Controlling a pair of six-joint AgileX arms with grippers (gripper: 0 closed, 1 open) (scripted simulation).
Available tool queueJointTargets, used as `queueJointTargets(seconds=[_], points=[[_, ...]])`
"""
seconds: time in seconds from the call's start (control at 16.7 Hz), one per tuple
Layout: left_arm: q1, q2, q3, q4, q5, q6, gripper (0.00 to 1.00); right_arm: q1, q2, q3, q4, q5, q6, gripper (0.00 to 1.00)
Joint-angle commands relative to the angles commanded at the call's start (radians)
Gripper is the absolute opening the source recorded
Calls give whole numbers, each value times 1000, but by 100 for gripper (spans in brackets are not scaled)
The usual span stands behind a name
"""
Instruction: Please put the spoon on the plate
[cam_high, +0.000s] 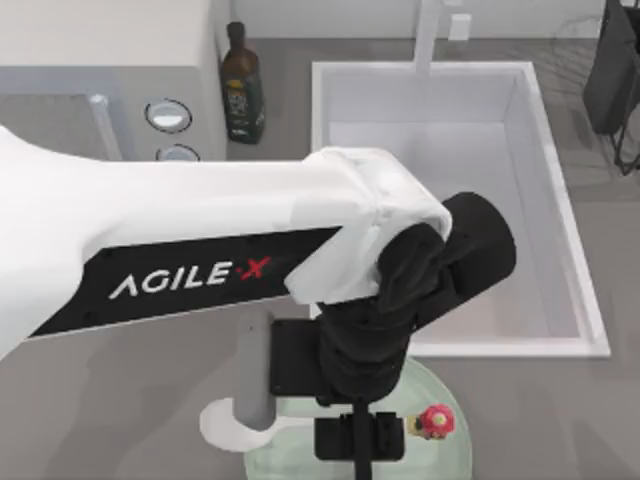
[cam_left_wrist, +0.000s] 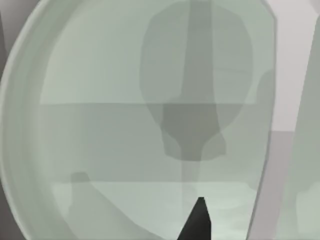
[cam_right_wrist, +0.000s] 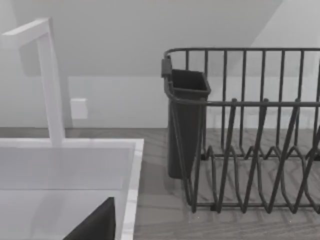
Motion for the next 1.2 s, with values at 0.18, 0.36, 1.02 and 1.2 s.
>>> queueJointTargets(seconds=[0.18, 0.36, 1.02, 1.2], points=[[3, 1, -3, 0, 3, 3, 0, 0, 0, 0, 0, 0, 0, 100], [-9, -14, -10, -14, 12, 8, 0, 0, 0, 0, 0, 0, 0, 100], [-84, -105, -45, -51, 57, 46, 0, 0, 0, 0, 0, 0, 0, 100], [-88, -106, -43, -31, 57, 40, 0, 0, 0, 0, 0, 0, 0, 100]])
